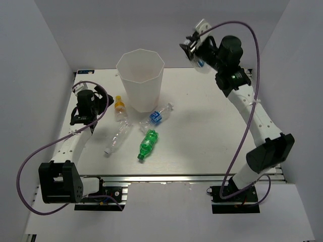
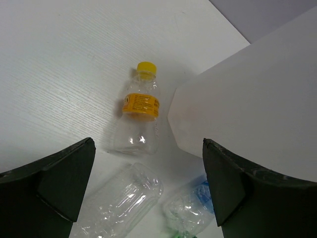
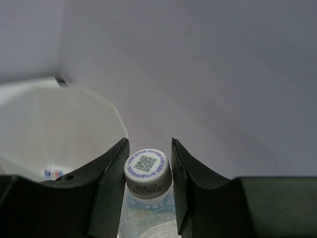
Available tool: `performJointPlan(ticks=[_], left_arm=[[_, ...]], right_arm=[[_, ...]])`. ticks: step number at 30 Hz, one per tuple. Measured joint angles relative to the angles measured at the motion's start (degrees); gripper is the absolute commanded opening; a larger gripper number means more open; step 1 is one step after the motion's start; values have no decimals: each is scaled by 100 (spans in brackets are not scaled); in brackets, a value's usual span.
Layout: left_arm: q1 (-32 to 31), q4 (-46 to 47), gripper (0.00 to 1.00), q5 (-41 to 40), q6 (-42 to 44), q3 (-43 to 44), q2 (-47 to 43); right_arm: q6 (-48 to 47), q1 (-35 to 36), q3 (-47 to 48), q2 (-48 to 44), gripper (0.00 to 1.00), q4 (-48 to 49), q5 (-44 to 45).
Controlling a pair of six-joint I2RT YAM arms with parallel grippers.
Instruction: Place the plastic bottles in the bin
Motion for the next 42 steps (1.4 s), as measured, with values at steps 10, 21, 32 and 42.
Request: performJointPlan(ticks=[10, 21, 32, 42], left_arm=[[0, 195, 98, 393, -291, -376, -557], [0, 483, 98, 1154, -522, -953, -767], [-935, 404, 98, 1427, -249, -1064, -839], [-2280, -229, 98, 1108, 186, -1064, -1355]], right_arm=[[1773, 490, 2210, 1742, 0, 2052, -1458], [2723, 1051, 2710, 3307, 68, 2684, -1947], [1897, 1086, 2350, 2424, 89, 1174, -1145], [2070, 922, -455, -264, 89, 501, 173]])
